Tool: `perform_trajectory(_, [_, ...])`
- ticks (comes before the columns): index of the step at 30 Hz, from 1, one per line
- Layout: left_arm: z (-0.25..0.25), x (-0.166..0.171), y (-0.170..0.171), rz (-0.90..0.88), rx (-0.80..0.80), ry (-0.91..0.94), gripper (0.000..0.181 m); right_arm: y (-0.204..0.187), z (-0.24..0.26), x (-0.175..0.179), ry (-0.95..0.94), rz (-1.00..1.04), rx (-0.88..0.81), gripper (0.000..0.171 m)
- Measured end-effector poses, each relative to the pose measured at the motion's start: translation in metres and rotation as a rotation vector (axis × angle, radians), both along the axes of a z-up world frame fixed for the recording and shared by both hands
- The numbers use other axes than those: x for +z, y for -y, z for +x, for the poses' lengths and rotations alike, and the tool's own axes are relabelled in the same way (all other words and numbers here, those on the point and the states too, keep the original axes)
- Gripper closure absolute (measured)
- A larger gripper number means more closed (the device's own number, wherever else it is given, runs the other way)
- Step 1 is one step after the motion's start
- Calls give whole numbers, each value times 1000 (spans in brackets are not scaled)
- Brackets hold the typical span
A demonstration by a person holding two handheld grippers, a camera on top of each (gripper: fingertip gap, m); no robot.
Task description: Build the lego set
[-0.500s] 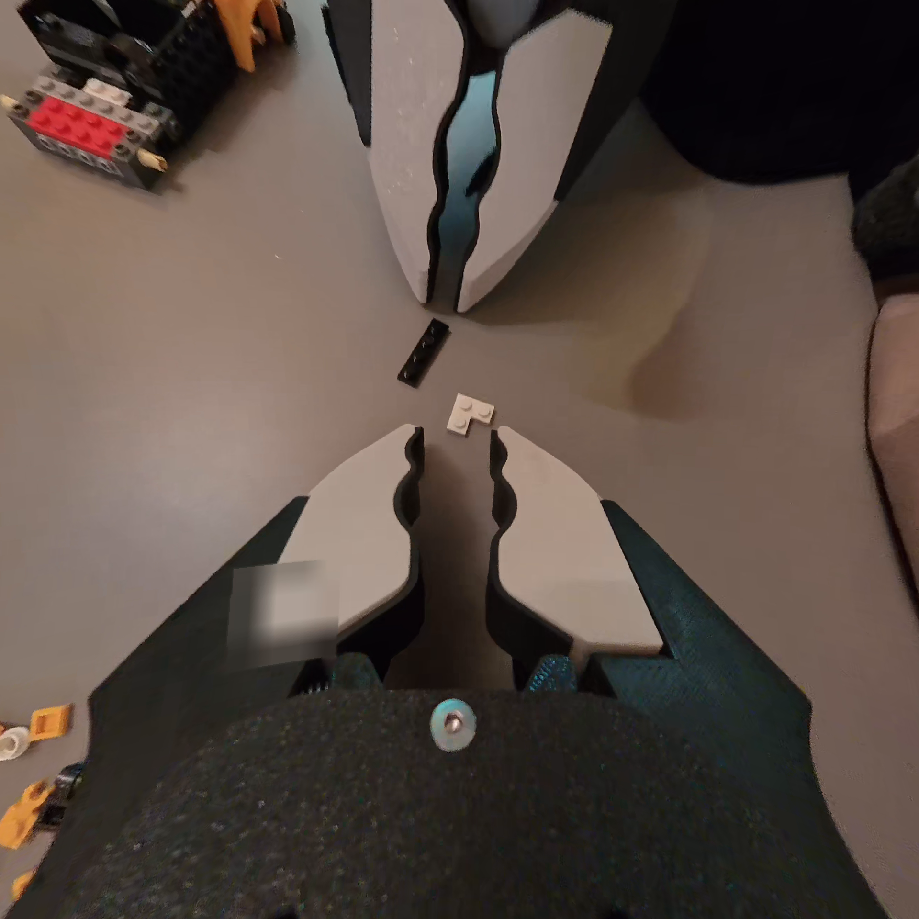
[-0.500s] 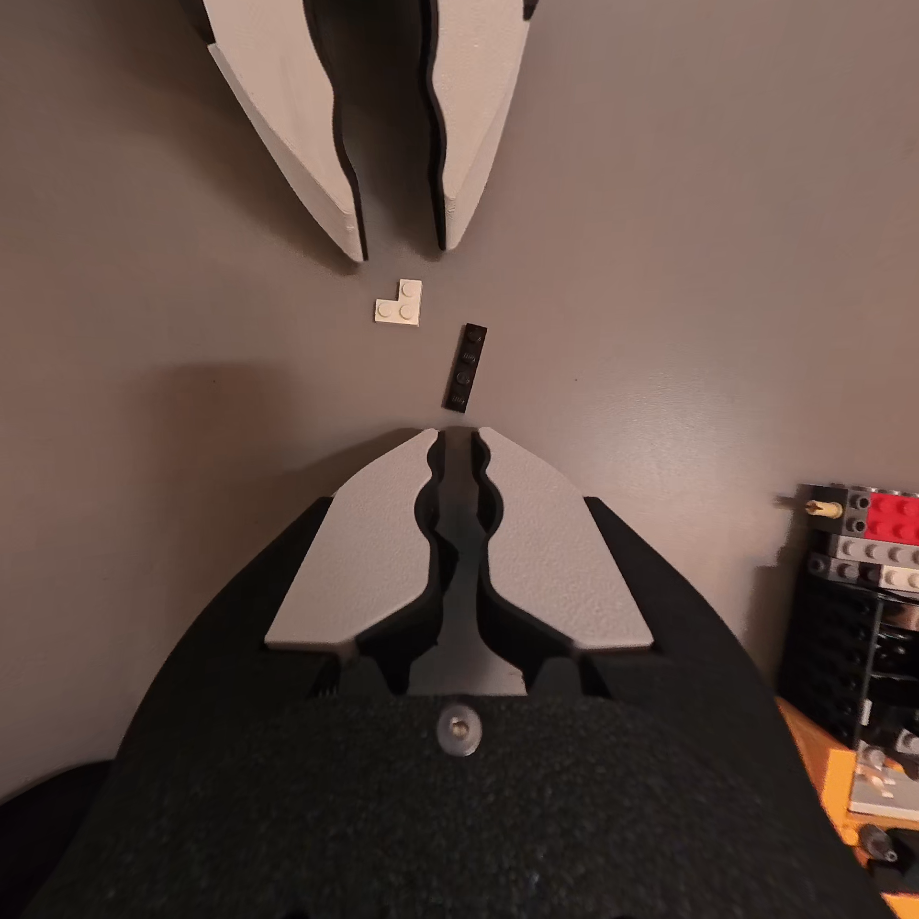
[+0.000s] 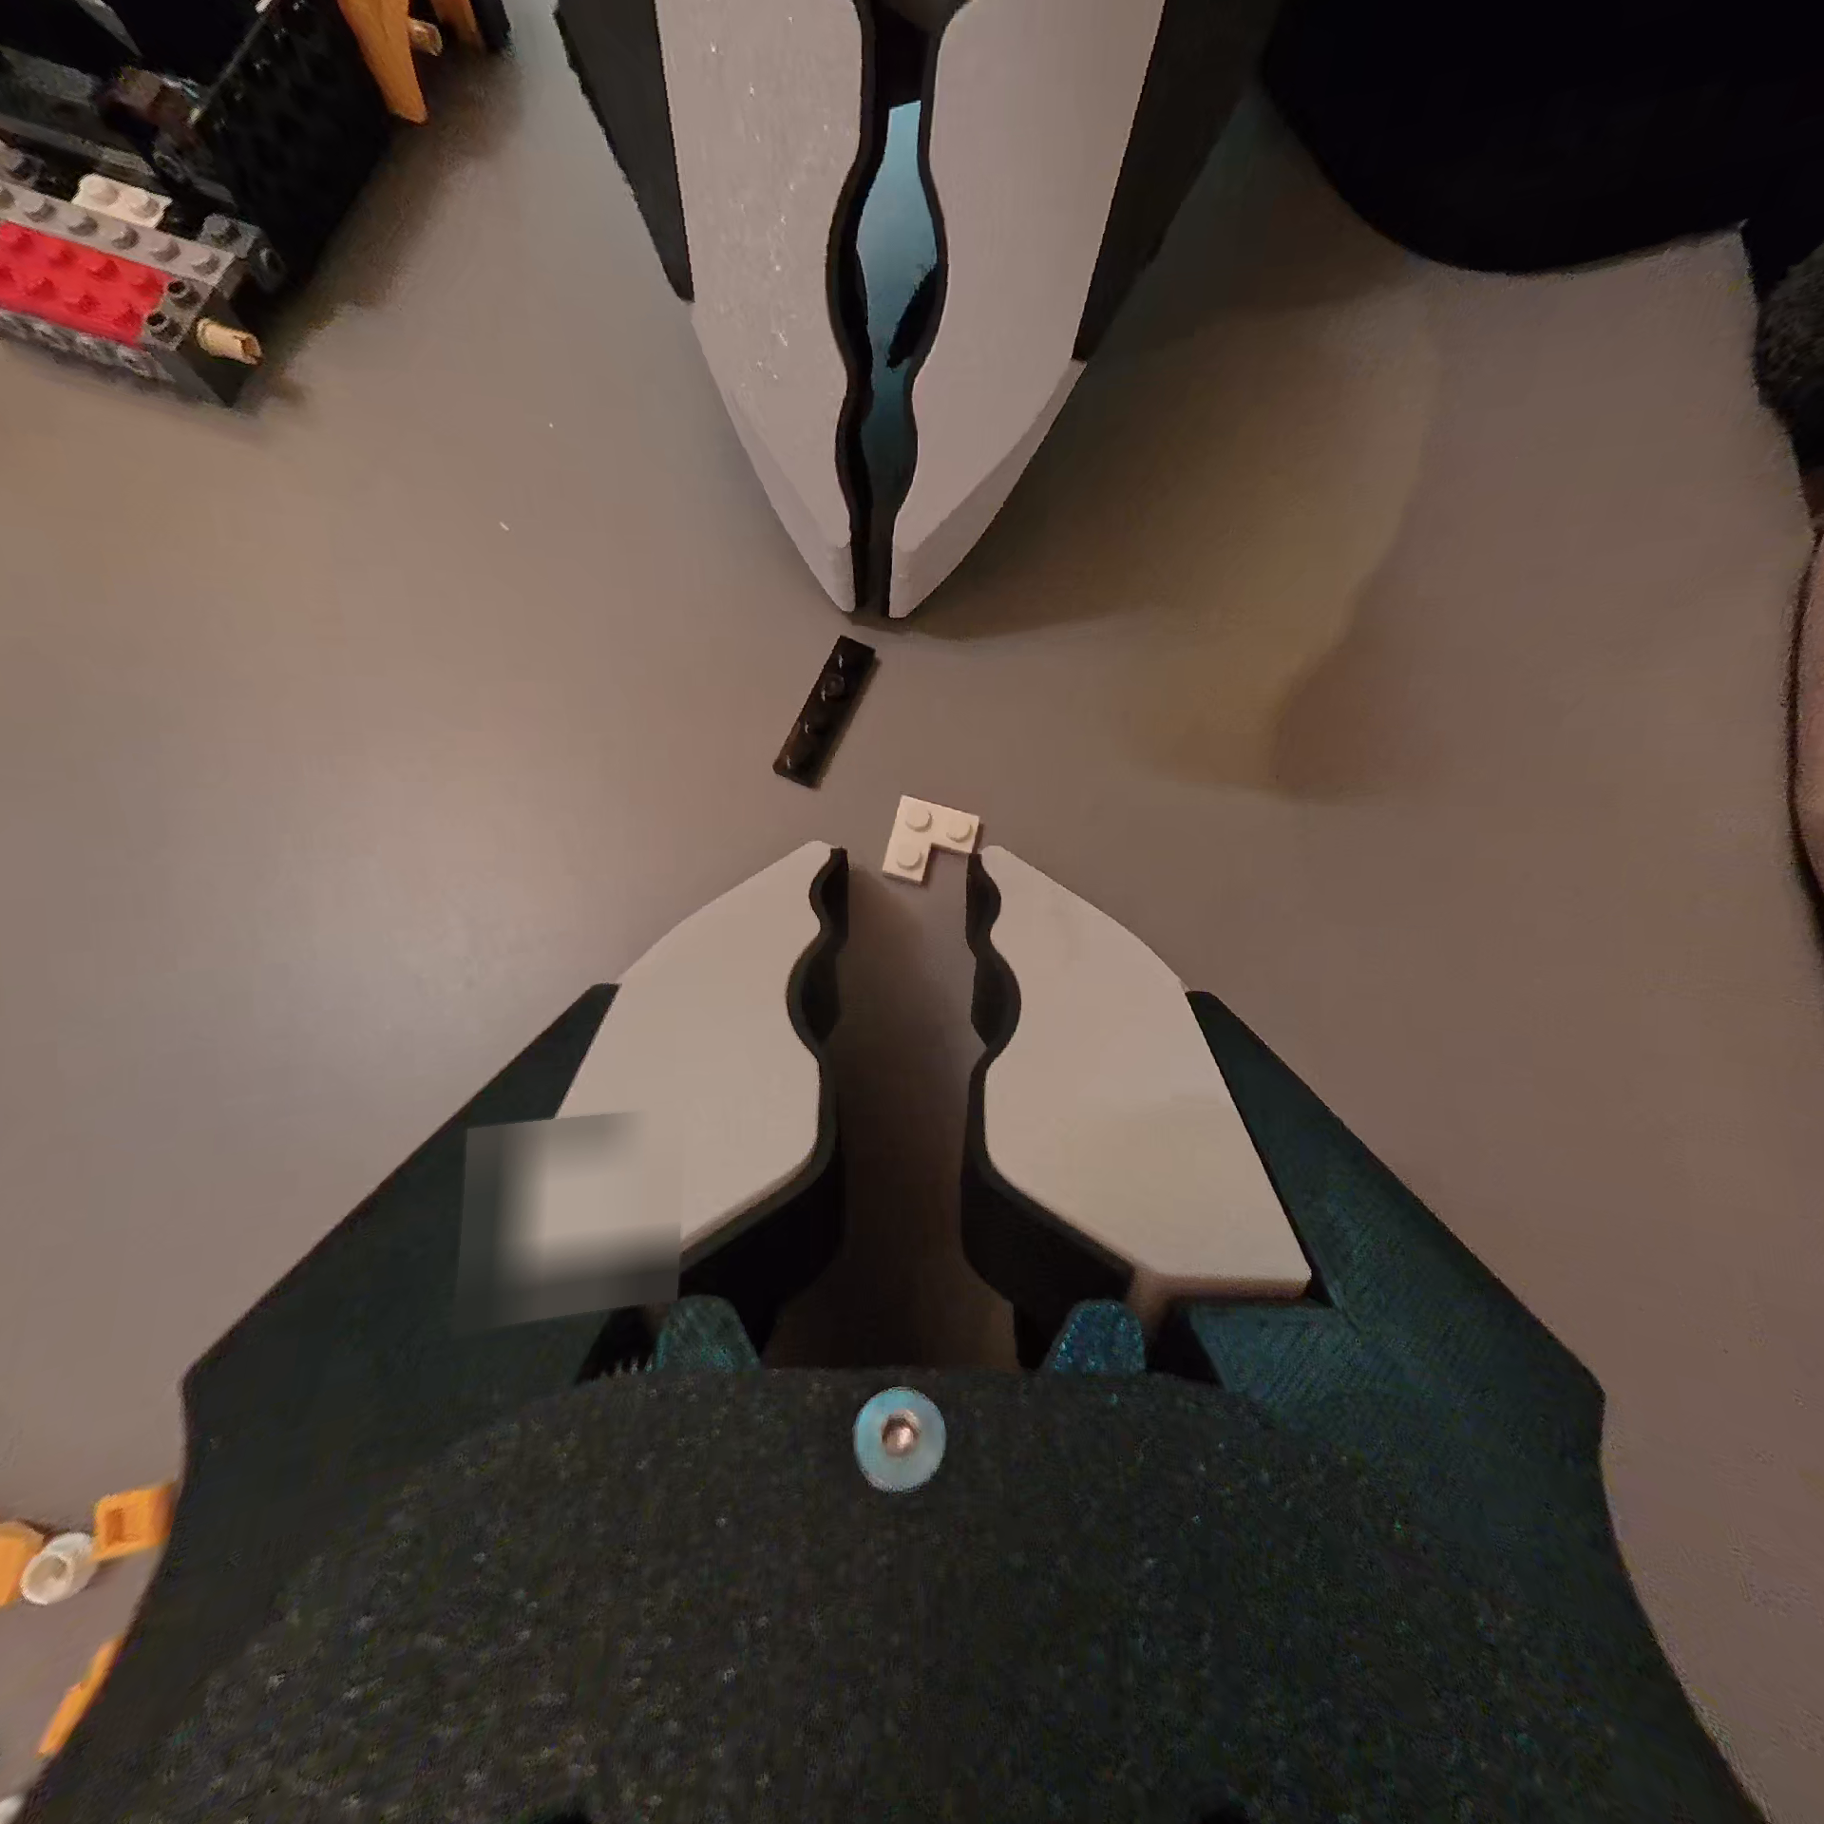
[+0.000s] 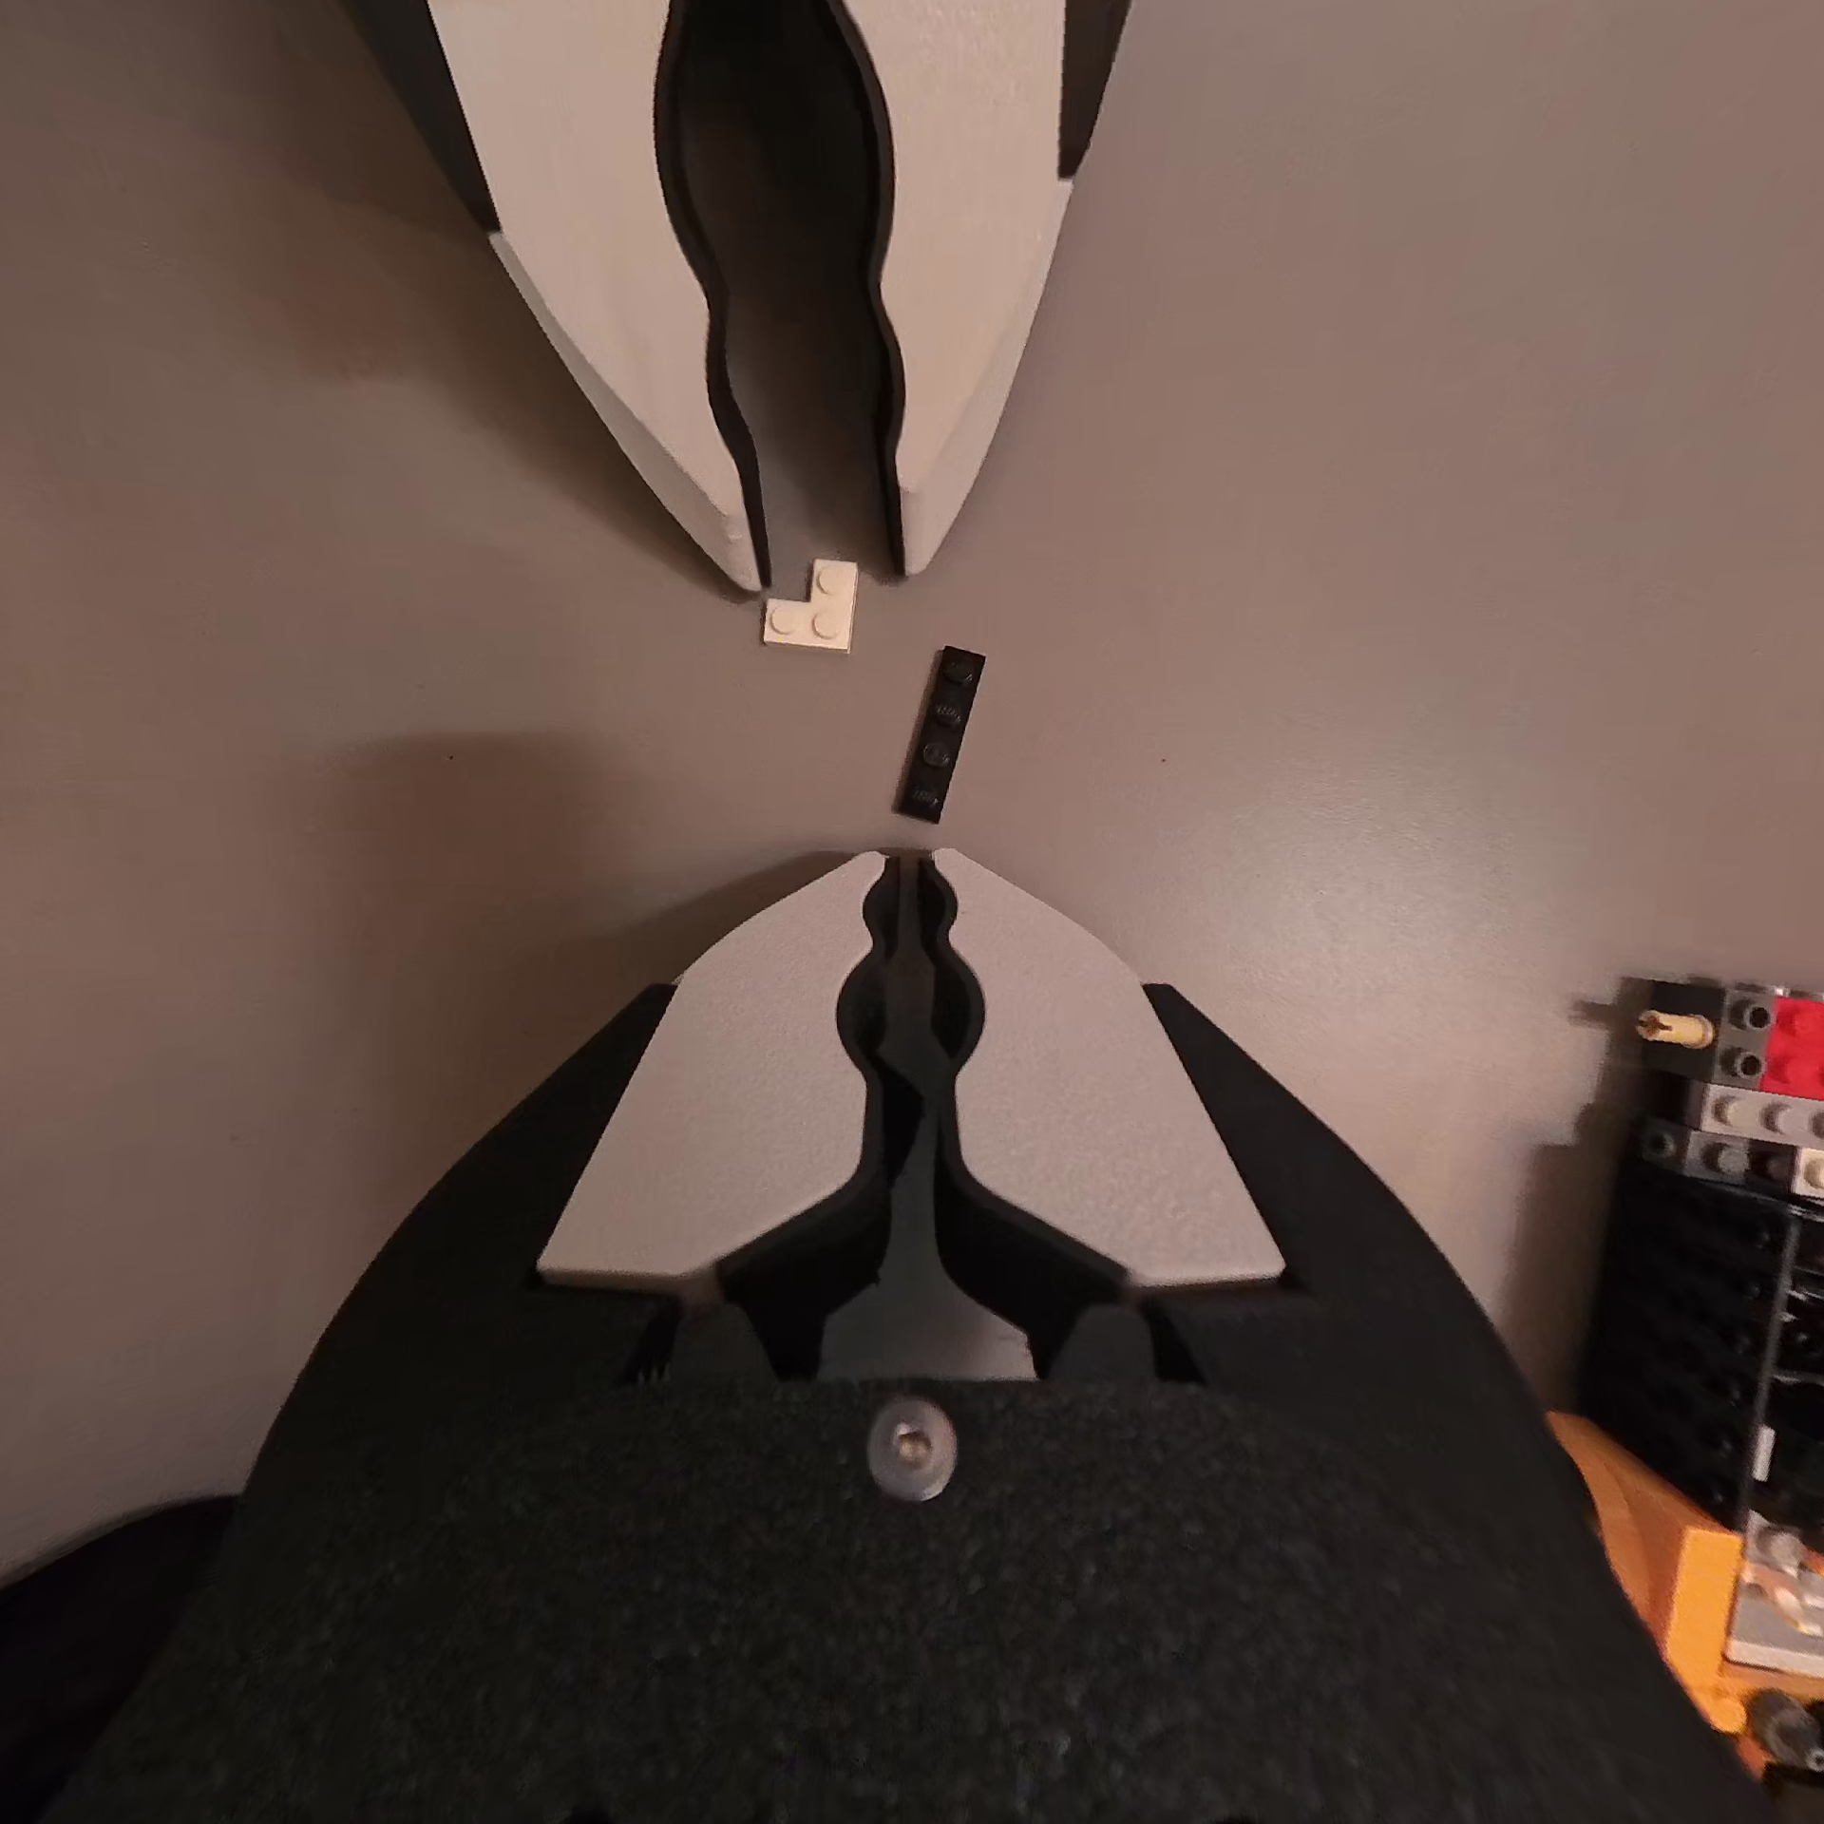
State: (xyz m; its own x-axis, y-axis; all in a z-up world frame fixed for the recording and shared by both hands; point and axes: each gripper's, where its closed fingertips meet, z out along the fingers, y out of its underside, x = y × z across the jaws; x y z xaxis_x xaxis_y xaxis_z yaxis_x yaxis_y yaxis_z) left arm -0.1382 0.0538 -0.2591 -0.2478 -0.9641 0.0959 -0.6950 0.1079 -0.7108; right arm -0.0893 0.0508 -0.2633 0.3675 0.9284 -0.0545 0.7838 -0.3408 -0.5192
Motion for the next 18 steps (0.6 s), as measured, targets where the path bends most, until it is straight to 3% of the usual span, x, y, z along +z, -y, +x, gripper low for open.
perform_trajectory(12, [4,-3,6,48,-42,-27,167,-10,-7,4,-30,35,-57,149])
perform_trajectory(13, [3,-3,6,56,-43,-29,174,-12,-9,4,-35,34,-65,149])
perform_trajectory(18, [-2,-3,5,64,-41,-38,174,-17,-12,1,-41,30,-87,163])
